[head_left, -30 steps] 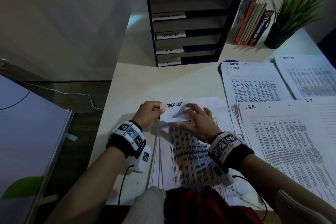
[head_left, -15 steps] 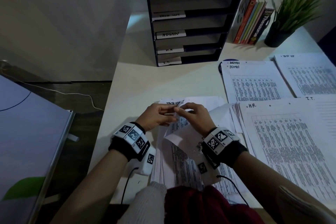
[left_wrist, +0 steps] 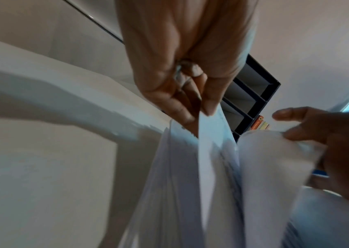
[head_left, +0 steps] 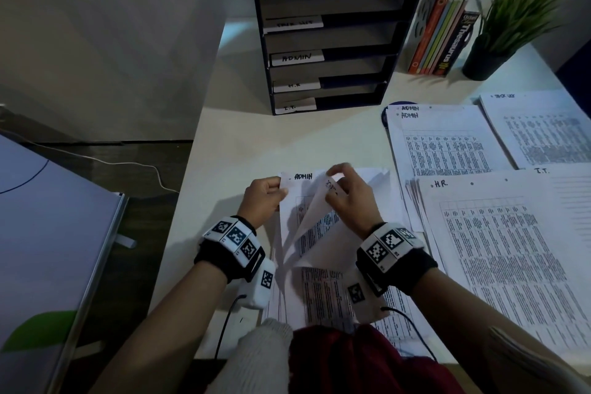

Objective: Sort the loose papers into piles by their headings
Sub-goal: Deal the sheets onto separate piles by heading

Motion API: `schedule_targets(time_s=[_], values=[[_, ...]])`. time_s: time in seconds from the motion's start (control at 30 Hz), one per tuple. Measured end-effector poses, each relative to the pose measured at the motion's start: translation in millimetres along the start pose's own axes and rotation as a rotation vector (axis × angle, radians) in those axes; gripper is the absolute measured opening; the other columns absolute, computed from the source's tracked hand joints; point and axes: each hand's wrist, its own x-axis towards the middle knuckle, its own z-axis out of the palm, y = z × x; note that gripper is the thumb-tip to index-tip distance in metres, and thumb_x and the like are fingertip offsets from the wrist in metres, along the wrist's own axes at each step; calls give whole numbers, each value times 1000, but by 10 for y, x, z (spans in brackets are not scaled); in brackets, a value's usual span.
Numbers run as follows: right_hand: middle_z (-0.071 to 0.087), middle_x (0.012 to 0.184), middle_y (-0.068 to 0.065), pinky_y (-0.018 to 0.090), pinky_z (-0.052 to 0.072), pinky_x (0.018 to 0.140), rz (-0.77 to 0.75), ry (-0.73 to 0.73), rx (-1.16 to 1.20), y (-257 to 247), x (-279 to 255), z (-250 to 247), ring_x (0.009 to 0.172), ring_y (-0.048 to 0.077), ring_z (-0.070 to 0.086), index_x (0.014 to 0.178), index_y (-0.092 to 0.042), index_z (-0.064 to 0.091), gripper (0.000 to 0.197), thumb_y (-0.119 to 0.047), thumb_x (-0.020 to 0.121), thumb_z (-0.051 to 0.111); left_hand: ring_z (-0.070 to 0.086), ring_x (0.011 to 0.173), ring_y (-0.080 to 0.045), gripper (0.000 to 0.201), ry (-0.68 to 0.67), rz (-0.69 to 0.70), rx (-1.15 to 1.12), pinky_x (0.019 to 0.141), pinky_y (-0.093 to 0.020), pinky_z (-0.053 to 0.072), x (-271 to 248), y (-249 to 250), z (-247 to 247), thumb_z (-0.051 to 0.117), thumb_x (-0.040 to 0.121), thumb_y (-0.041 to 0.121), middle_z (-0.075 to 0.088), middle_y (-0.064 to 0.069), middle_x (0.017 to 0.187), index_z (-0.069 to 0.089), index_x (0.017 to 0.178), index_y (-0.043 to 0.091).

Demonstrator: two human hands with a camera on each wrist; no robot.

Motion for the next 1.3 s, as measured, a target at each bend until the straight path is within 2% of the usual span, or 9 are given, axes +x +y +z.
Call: schedule_targets(time_s=[0.1,0.23,0.4,0.57,0.67,0.8,0.93,1.07,1.3], values=[[62,85,-5,52,13,111,-66,-107,-397,-68,1,-146,97,17,58,89,-20,62,15,-24,92,48,51,73,-15,10,-63,-19,-4,69,-24,42,14,-12,-16,52,90,2,55,-8,80,58,90,10],[47,133,-5,59,-6,109,-93,-328,-601,-168,111,-456,130,16,31,115,-25,61,46,-39,97,22,54,48,2,23,-106,-88,-69,46,-11,41,-21,42,-12,44,91,-8,63,11,61,62,98,4],[36,146,-6,56,3,112,-82,-448,-644,-159,275,-641,135,17,28,133,-26,46,41,-14,95,36,64,74,-15,30,-77,-133,-116,69,-21,54,-25,64,18,48,89,-6,65,-16,102,58,117,-2],[15,155,-6,52,7,114,-149,-474,-656,-92,245,-423,140,17,18,148,-31,7,78,-23,89,57,62,81,-19,22,-162,-113,-115,79,-31,52,-33,85,33,59,85,-1,66,-7,90,62,106,4],[23,152,-6,51,11,115,-242,-400,-578,-71,188,-299,139,16,19,141,-27,34,62,-19,85,62,62,78,-14,18,-185,-71,-84,75,-25,53,-56,119,63,64,82,3,65,-2,86,62,100,5],[51,130,-3,47,6,115,-292,-410,-582,-47,68,-252,130,14,34,89,-18,61,14,-8,80,63,62,84,-19,25,-72,-12,29,80,-30,53,-31,56,80,56,88,3,67,-11,101,61,112,2],[54,124,-5,48,2,115,-266,-578,-700,0,-100,-284,124,11,40,107,-17,57,26,-9,82,59,58,94,-10,34,-299,58,133,84,-16,47,-59,51,63,49,87,-9,64,-6,108,62,113,9],[55,122,-2,34,22,105,-303,-475,-663,66,-176,-316,118,17,45,114,-17,56,36,-9,80,63,56,90,9,41,-460,71,131,82,-8,46,-85,113,73,46,84,-15,60,0,110,58,118,3],[60,125,0,36,32,102,-163,-360,-454,78,-100,-257,111,19,58,140,-18,29,80,-15,73,74,56,85,-18,37,-348,-7,60,77,-21,43,-60,180,66,42,96,25,63,-6,94,64,98,-5]])
